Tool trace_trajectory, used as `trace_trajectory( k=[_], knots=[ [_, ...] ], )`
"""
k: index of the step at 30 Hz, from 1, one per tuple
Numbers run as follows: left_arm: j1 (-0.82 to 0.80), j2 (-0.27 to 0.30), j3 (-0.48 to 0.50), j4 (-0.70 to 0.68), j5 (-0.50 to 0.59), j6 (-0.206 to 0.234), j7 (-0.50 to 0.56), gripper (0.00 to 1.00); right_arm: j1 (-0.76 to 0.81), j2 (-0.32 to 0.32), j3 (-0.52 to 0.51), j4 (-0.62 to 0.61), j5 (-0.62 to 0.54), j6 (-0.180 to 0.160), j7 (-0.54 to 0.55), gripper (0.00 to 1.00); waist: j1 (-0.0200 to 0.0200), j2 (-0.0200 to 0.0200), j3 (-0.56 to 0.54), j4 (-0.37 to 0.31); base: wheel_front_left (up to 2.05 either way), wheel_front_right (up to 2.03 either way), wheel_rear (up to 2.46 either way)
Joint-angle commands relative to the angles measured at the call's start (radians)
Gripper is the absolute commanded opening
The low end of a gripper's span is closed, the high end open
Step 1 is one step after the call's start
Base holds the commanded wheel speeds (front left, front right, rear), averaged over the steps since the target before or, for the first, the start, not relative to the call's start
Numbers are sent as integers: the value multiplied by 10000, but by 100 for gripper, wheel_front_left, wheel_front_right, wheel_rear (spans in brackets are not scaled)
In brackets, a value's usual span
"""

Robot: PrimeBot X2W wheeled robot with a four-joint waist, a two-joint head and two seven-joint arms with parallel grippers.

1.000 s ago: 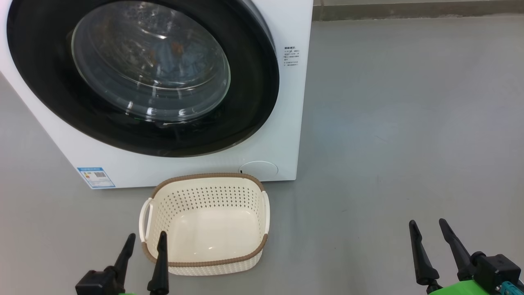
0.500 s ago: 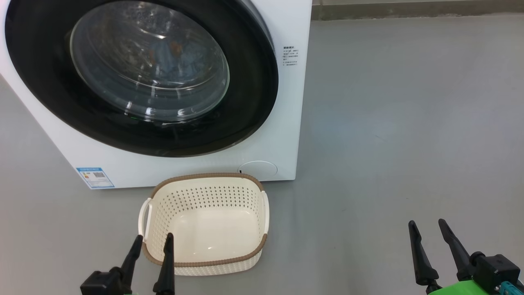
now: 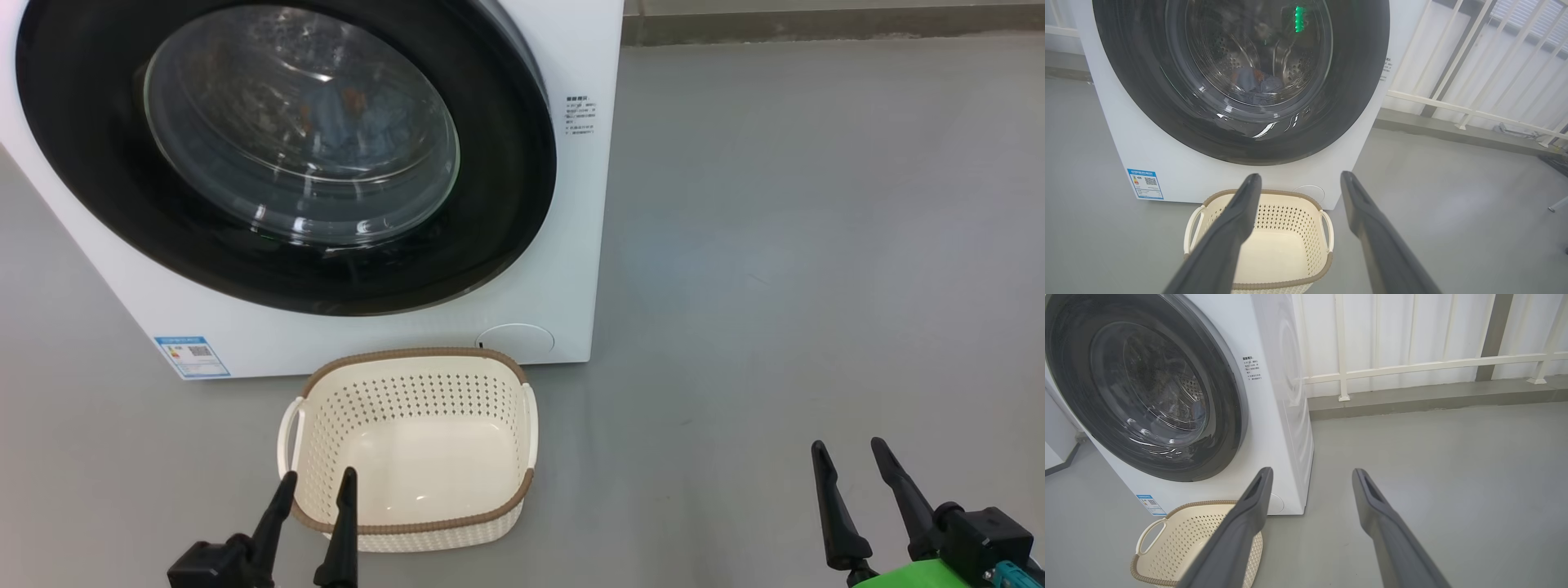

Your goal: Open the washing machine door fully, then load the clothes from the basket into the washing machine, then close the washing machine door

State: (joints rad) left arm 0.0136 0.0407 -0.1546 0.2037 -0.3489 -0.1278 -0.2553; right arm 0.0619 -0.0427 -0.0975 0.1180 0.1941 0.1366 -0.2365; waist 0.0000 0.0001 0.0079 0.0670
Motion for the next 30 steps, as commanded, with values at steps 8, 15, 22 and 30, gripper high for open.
trace_trajectory(
  k=[8,15,22,30],
  knots=[
    [128,-67,-71,291,-242,0,14,0,43,57,17,407,-9,2,16,0,0,-1,-7,7,0,0,0],
    [145,-48,4,368,-879,6,150,0,-30,67,6,572,676,-1,190,0,21,-1,-27,-26,0,0,0],
    [48,8,122,389,-1718,3,340,0,-145,58,-2,626,1578,-5,408,0,0,-1,-13,-69,0,0,0],
    [-51,57,247,414,-2549,-3,535,0,-261,48,-14,676,2480,-9,630,0,0,-1,-15,-112,0,0,0]
  ],
)
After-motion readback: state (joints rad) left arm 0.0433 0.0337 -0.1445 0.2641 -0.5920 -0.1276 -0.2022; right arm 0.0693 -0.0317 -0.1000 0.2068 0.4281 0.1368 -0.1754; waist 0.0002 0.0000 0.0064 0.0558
